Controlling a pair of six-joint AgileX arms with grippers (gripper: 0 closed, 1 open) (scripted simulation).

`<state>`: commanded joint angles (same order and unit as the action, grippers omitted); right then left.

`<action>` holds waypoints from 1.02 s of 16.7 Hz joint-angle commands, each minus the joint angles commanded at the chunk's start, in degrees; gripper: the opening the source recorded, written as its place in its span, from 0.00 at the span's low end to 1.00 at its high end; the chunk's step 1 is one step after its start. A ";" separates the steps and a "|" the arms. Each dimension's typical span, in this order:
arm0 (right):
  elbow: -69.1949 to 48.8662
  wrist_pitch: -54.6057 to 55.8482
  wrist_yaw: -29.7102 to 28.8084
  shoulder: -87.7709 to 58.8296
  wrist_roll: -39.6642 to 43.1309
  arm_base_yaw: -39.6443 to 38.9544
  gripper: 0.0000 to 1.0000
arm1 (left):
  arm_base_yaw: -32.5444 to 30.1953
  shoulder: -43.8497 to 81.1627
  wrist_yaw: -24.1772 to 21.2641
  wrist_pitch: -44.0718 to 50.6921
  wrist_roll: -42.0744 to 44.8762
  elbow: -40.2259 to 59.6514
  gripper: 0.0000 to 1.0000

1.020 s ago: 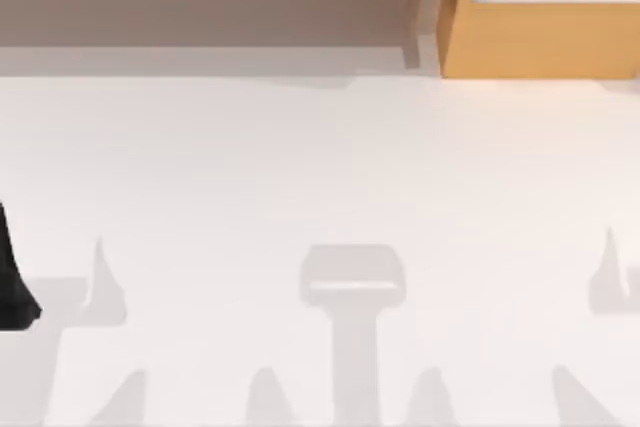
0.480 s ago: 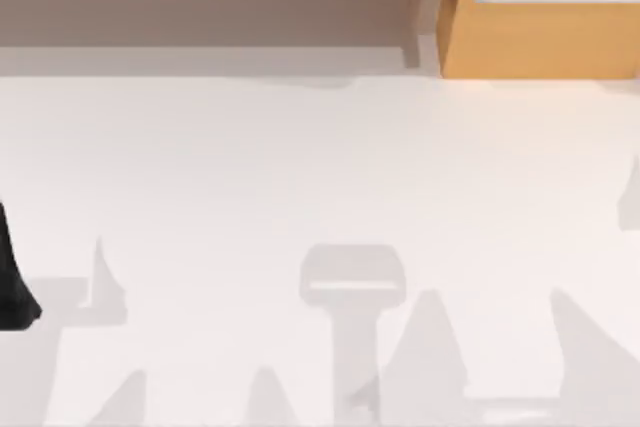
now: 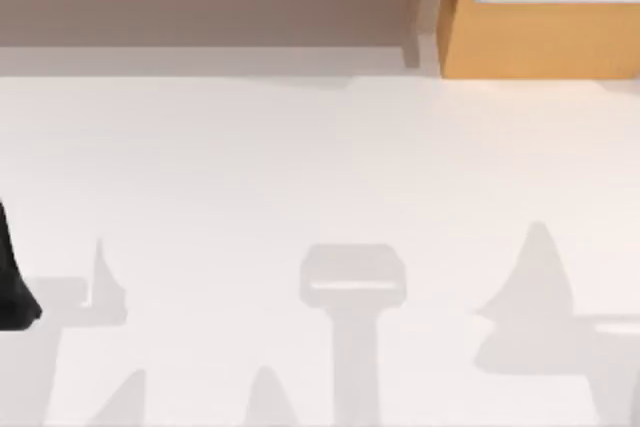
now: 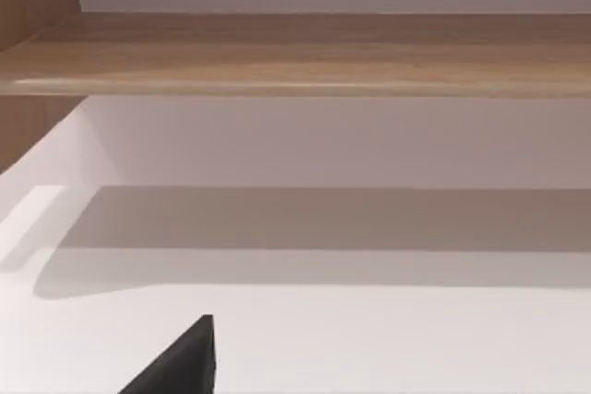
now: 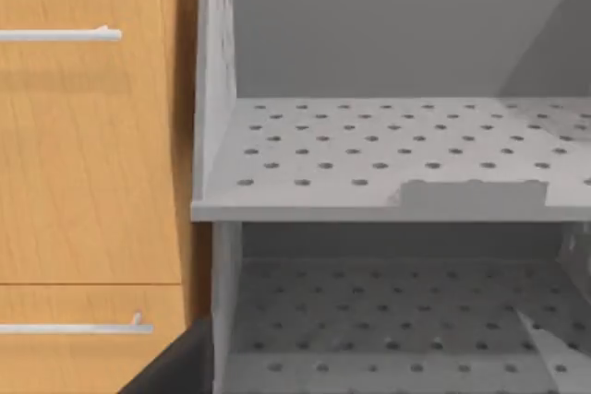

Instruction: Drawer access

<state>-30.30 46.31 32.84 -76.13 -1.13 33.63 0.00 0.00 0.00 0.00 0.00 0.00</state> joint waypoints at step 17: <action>-11.12 12.25 -19.38 -18.70 33.20 -21.74 1.00 | 0.00 0.00 0.00 0.00 0.00 0.00 1.00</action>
<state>-41.42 58.56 13.46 -94.84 32.07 11.89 0.00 0.00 0.00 0.00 0.00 0.00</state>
